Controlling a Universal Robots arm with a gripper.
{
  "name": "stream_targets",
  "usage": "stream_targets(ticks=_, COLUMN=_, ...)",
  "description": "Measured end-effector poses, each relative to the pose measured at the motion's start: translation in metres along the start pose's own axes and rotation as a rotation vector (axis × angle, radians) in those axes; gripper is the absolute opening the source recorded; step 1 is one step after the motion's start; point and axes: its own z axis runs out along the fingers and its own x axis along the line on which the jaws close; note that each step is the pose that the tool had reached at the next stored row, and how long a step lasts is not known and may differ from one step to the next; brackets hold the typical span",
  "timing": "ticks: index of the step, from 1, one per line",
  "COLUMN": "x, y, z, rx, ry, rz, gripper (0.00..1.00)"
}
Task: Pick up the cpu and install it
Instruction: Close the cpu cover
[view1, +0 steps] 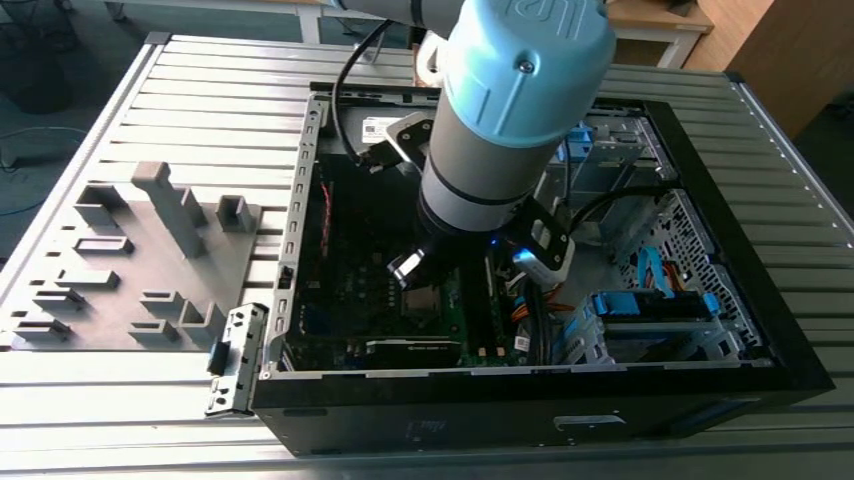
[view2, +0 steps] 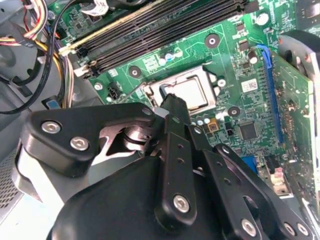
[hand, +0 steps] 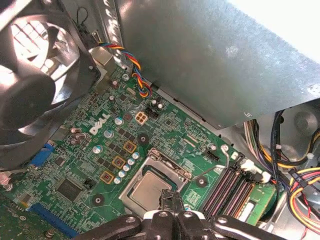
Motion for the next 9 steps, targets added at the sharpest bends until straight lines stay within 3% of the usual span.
stream_targets(ticks=7, x=0.0104, y=0.0068, z=0.0005, rx=0.0010, ry=-0.0010, rz=0.000, gripper=0.11)
stream_targets(ticks=9, x=0.0106, y=0.0071, z=0.0004, rx=0.0011, ry=-0.0008, rz=0.000, gripper=0.11)
